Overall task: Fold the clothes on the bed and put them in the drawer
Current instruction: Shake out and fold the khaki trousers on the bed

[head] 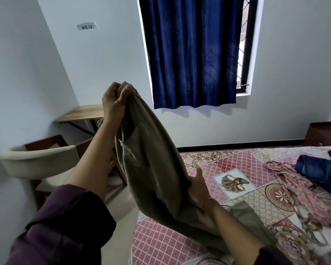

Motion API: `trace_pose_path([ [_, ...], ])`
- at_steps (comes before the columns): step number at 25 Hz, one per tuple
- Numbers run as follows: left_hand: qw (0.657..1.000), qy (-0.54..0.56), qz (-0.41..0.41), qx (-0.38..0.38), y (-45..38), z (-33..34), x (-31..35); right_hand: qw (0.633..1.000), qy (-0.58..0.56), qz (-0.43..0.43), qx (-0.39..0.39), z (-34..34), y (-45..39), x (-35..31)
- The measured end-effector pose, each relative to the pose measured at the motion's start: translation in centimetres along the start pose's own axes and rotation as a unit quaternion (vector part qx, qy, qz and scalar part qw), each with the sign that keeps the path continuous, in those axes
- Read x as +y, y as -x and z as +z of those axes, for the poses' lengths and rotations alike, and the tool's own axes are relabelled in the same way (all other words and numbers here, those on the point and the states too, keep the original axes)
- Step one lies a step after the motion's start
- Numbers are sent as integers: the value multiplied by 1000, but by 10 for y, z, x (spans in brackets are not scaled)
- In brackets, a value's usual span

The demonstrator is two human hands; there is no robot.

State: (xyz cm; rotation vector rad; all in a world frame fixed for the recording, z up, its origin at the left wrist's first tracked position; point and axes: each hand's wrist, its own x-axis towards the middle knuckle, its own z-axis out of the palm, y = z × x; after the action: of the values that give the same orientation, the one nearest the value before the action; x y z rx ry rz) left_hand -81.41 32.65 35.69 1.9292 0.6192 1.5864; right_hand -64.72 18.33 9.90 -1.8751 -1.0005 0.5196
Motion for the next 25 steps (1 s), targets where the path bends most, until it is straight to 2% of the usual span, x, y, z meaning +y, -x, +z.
trace_pose_path([
  [2, 1000, 16, -11, -12, 4, 1, -2, 975, 150, -63, -149, -8, -5, 10],
  [4, 999, 39, -14, -29, 7, 5, -2, 952, 183, -66, -236, -10, 1, 8],
  [9, 995, 87, -5, -53, 10, 18, 11, 944, 177, -71, -270, -3, 13, -6],
  [12, 993, 109, -27, -39, 8, 20, 11, 961, 123, -16, -247, -30, 8, -8],
  [15, 989, 134, -49, -27, 5, 21, 0, 960, 60, 53, -266, -73, 5, -13],
  [16, 988, 142, -58, -24, 4, 24, -3, 964, 68, 67, -249, -87, 4, -14],
  [18, 986, 148, -74, -10, 0, 34, -7, 977, 120, 67, -162, -118, -3, -16],
  [21, 987, 140, -84, 3, 4, 61, -8, 970, 237, 26, 37, -186, -18, -26],
  [23, 986, 147, -79, -4, 12, 88, -7, 925, 311, 17, 217, -241, -21, -43],
  [25, 985, 148, -73, -40, 19, 117, -8, 866, 316, -11, 387, -293, -17, -66],
])
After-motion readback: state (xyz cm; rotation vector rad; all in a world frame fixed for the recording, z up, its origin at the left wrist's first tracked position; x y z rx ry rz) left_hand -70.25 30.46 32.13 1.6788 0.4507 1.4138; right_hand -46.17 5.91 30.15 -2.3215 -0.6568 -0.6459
